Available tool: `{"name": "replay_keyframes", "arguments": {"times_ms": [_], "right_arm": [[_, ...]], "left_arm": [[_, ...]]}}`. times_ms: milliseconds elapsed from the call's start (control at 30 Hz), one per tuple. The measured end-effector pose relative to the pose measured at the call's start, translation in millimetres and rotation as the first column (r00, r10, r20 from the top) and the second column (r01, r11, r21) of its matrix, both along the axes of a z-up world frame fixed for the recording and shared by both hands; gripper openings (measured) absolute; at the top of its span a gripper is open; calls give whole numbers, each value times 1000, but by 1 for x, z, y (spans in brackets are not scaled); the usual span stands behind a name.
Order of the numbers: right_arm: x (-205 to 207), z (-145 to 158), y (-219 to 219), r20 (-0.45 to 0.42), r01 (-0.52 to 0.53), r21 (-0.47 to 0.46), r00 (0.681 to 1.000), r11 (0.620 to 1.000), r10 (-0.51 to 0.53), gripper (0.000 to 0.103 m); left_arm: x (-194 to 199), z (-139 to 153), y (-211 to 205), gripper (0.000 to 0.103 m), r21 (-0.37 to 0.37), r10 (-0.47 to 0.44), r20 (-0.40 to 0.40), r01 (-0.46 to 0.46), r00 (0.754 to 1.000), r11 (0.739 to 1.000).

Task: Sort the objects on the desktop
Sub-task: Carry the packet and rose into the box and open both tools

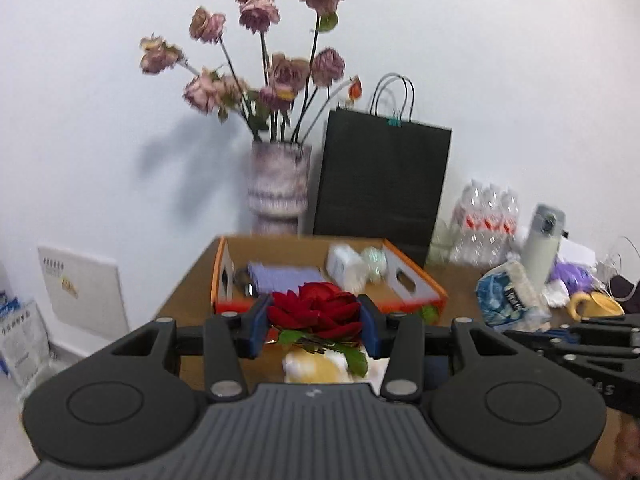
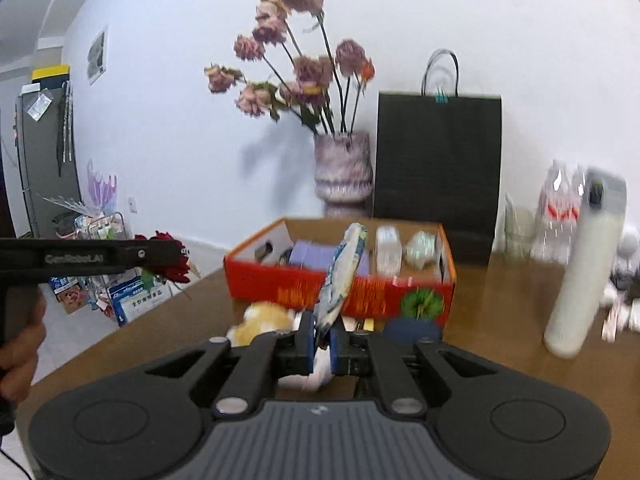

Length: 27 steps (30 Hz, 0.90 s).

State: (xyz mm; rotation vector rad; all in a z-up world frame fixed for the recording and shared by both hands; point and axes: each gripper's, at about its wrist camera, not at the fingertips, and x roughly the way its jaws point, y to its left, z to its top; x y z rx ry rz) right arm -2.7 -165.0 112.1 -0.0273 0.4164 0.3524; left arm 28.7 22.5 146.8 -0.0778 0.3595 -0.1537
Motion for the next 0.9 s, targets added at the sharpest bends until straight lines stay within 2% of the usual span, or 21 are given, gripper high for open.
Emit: {"name": "replay_keyframes", "arguments": {"times_ms": [133, 233, 433, 600, 800, 900], "right_arm": [[39, 22, 4, 39, -19, -43, 999, 999, 21, 7], [76, 33, 13, 50, -29, -84, 998, 996, 34, 7], [171, 35, 34, -30, -139, -135, 990, 981, 136, 7], [257, 20, 65, -126, -156, -217, 983, 964, 131, 7], [336, -16, 91, -247, -150, -298, 966, 943, 76, 8], [360, -44, 99, -283, -167, -343, 957, 924, 68, 8]], "left_arm": [[55, 14, 3, 46, 19, 43, -4, -43, 999, 999], [98, 20, 5, 46, 17, 24, -9, -24, 1000, 1000], [193, 11, 11, 47, 36, 18, -68, -15, 998, 999], [267, -9, 16, 47, 31, 26, -143, -22, 989, 999], [326, -43, 14, 47, 38, 39, -218, -32, 975, 999], [347, -67, 9, 48, 89, 58, -260, -36, 964, 995]]}}
